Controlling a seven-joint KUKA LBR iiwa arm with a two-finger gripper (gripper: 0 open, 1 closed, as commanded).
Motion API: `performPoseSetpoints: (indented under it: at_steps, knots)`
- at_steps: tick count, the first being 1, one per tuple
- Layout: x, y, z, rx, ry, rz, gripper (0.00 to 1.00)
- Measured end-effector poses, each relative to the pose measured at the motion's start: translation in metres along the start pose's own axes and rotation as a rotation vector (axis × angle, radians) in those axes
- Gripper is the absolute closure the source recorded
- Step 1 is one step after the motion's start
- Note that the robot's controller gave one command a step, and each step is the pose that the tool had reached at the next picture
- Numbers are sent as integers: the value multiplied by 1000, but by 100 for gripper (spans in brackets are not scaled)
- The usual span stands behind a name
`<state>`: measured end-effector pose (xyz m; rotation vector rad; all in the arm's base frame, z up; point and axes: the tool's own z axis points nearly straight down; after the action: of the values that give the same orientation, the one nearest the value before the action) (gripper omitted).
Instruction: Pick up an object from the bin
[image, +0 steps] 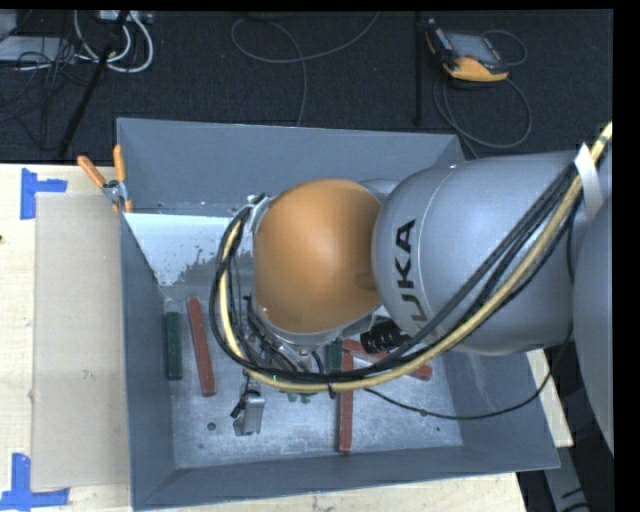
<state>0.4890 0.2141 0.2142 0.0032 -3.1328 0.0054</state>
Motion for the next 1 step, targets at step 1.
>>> performPoseSetpoints:
  at_steps: [1]
  knots:
    - [-16,-86,121,1,0,-40,0]
